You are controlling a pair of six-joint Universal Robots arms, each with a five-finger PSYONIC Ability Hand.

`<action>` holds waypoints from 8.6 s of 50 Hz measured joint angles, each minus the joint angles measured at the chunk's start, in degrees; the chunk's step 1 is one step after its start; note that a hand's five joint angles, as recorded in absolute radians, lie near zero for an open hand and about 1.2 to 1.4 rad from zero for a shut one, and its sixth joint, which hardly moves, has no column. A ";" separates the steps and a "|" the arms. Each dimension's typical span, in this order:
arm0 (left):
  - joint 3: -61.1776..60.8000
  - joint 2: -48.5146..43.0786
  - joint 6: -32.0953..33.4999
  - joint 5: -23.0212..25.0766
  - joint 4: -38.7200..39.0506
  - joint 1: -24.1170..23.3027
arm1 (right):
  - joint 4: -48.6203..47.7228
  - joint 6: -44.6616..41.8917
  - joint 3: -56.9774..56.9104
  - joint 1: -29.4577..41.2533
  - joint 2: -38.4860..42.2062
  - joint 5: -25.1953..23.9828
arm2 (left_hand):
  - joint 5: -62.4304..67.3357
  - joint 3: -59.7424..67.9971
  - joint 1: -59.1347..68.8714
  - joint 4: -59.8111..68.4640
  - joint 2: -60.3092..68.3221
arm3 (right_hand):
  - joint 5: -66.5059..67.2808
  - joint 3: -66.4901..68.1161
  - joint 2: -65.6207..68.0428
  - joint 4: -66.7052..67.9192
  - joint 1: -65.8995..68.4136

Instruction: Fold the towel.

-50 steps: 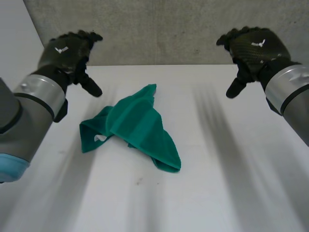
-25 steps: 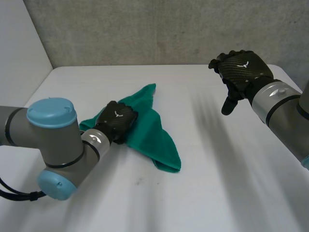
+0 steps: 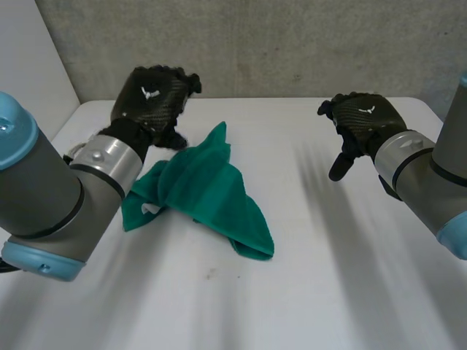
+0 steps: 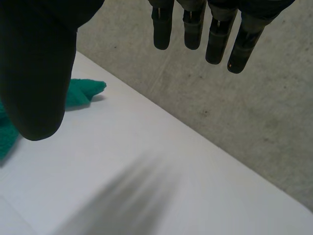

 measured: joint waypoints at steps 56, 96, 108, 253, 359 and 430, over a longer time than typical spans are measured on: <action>5.72 7.78 -4.83 -5.13 3.10 -1.70 | 6.32 41.94 -0.17 4.06 9.92 -13.10 | 21.87 23.86 24.43 24.16 25.40 | 0.01 0.00 0.00 0.00 0.00; 10.95 10.10 -4.06 -8.58 1.51 -2.55 | 1.63 46.45 -28.71 25.71 38.57 -3.83 | 21.87 23.86 24.43 24.18 25.44 | 0.01 0.00 0.00 0.00 -3.55; 11.61 10.99 -4.08 -10.29 1.49 -1.72 | -1.38 30.82 -30.16 25.36 38.44 8.64 | 21.87 23.99 24.43 24.18 25.51 | 52.97 55.26 54.49 54.58 44.48; -16.72 5.99 20.83 -6.03 -25.45 12.68 | 23.89 -46.39 16.15 -17.72 -9.50 -3.52 | 21.87 24.05 24.43 24.20 25.58 | 53.50 55.66 54.75 54.81 43.50; 19.61 -35.30 25.01 -4.58 2.69 9.95 | 4.04 -36.28 -22.01 -11.44 31.07 13.23 | 20.30 20.54 22.34 20.79 21.97 | 46.18 47.55 46.53 46.69 36.20; -6.69 -12.21 20.42 -4.70 0.29 9.97 | -9.14 -20.33 5.83 -29.98 16.36 -3.62 | -31.00 -32.14 -29.17 -32.58 -31.45 | 52.19 55.54 54.72 54.66 43.59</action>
